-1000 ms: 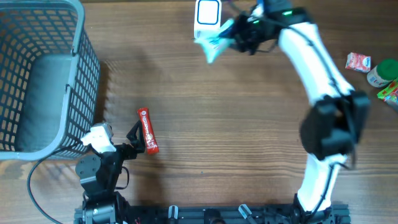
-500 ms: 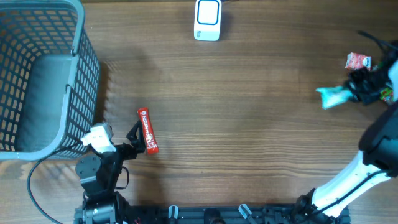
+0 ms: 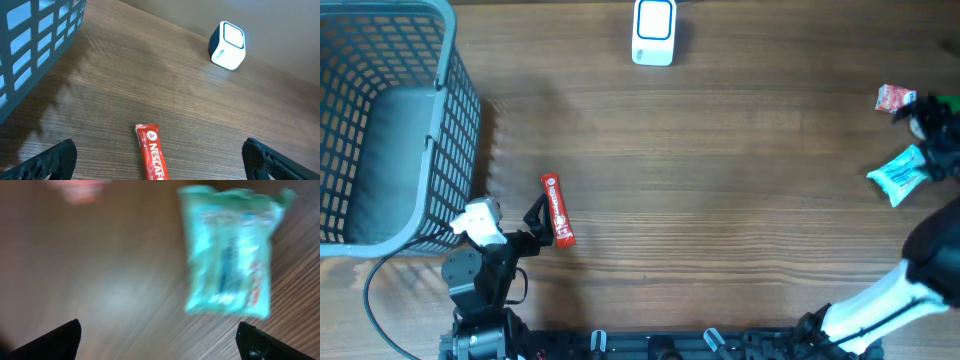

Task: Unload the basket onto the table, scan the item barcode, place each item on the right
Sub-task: 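Carry the wipes pack with the right gripper to the right edge, then reach the right gripper to the red Nescafe stick and grasp it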

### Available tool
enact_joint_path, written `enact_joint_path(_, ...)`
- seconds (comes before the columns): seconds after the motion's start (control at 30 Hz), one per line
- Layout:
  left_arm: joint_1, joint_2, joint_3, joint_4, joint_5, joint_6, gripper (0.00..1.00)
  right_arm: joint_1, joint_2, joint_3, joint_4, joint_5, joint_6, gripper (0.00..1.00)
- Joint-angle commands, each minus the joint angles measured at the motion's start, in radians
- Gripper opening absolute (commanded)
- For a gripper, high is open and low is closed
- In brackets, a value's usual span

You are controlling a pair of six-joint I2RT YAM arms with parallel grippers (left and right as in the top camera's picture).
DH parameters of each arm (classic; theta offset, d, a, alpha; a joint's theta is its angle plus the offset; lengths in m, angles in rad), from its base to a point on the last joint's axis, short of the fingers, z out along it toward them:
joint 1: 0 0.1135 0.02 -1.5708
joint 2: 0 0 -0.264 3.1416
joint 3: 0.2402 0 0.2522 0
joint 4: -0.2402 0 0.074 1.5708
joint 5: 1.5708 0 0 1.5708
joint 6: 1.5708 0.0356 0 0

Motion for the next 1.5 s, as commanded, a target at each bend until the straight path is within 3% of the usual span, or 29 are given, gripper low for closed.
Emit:
enact_joint_path(0.0, -0.003, -0.002, -0.003, -0.004, 0.002, -0.004, 1.0, 0.178, -0.232, 0.051, -0.037, -0.116, -0.105, 1.0)
enact_joint_path(0.1, -0.003, -0.002, -0.003, -0.003, 0.002, -0.005, 1.0, 0.433, -0.268, 0.049, -0.038, -0.114, -0.121, 1.0)
enact_joint_path(0.23, -0.003, -0.002, -0.003, -0.003, 0.002, -0.004, 1.0, 0.646, -0.238, 0.017, -0.002, -0.113, -0.105, 1.0)
enact_joint_path(0.5, -0.003, -0.002, -0.003, 0.0, -0.047, -0.001, 1.0, 0.834, -0.22, -0.085, 0.072, -0.039, -0.021, 1.0)
enact_joint_path(0.63, -0.003, -0.002, -0.003, 0.262, -0.002, -0.001, 1.0, 0.863, -0.22, -0.12, 0.082, -0.001, -0.02, 1.0)
enact_joint_path(0.7, -0.003, -0.002, -0.002, 0.468, 0.037, -0.006, 1.0, 0.872, -0.217, -0.154, 0.109, -0.006, -0.016, 1.0)
enact_joint_path(0.77, -0.003, -0.002, 0.011, 0.552, 0.064, -0.033, 1.0, 0.892, -0.213, -0.2, 0.152, -0.021, -0.017, 1.0)
enact_joint_path(1.1, -0.003, -0.002, 0.125, 0.427, 0.179, -0.09, 1.0, 1.112, -0.192, -0.365, 0.441, -0.099, -0.124, 0.99)
enact_joint_path(1.2, -0.003, -0.002, 0.188, 0.426, 0.201, -0.09, 1.0, 1.163, -0.129, -0.365, 0.507, -0.114, -0.121, 1.0)
enact_joint_path(1.33, -0.003, -0.002, 0.296, 0.382, 0.226, -0.09, 1.0, 1.214, -0.037, -0.365, 0.633, -0.309, -0.129, 0.94)
enact_joint_path(1.47, -0.002, -0.002, 0.376, 0.317, 0.204, -0.079, 1.0, 1.291, 0.037, -0.365, 0.753, -0.268, -0.13, 0.97)
